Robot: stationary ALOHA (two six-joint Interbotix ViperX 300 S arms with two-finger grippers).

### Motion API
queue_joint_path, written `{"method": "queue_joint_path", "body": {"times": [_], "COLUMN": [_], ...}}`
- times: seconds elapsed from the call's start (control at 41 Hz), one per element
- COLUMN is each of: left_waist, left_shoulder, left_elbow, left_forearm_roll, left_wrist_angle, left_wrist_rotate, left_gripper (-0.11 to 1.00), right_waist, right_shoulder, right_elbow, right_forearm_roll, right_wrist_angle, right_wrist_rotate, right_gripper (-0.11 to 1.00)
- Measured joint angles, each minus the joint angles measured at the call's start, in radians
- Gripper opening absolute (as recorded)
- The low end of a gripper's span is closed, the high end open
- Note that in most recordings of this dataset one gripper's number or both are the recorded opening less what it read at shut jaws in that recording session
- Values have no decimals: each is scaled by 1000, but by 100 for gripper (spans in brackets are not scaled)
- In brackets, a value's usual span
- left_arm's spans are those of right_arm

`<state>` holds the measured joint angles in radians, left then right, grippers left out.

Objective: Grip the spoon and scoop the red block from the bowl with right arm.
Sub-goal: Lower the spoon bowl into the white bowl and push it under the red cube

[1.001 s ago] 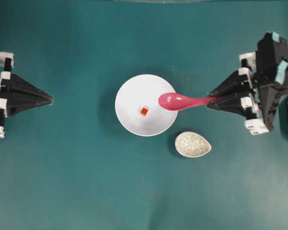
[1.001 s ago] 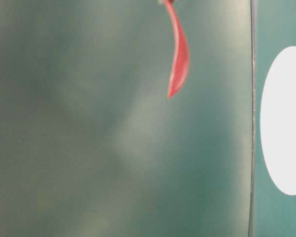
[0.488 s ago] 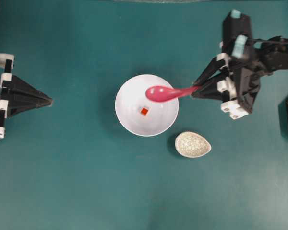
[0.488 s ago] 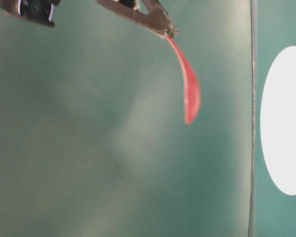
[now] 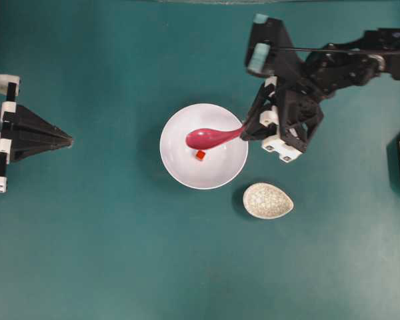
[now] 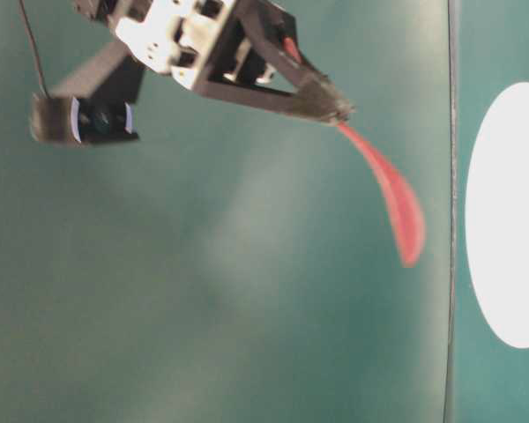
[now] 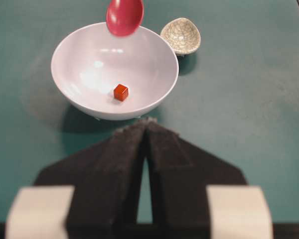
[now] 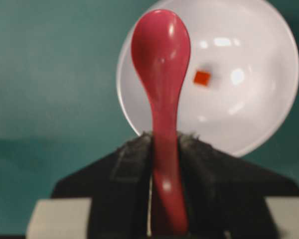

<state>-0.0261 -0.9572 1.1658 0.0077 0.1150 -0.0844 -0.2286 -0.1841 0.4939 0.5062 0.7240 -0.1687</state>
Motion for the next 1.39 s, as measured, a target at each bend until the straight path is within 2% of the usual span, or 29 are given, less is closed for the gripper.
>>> {"method": "queue_joint_path", "body": {"times": [0.171, 0.269, 0.366, 0.854, 1.392], "left_waist": [0, 0, 0, 0, 0], "left_shoulder": [0, 0, 0, 0, -2], "left_elbow": [2, 0, 0, 2, 0], "left_forearm_roll": [2, 2, 2, 2, 2], "left_wrist_angle": [0, 0, 0, 0, 0], "left_wrist_rotate": [2, 2, 2, 2, 2], "left_gripper": [0, 0, 0, 0, 0], "right_waist": [0, 0, 2, 61, 58], "right_shoulder": [49, 67, 78, 156, 204], "right_elbow": [-58, -80, -87, -87, -87], "right_forearm_roll": [-118, -167, -193, -201, -210], "right_wrist_angle": [98, 137, 158, 172, 143], "right_wrist_rotate": [117, 141, 143, 146, 143], "right_gripper": [23, 23, 23, 23, 23]}}
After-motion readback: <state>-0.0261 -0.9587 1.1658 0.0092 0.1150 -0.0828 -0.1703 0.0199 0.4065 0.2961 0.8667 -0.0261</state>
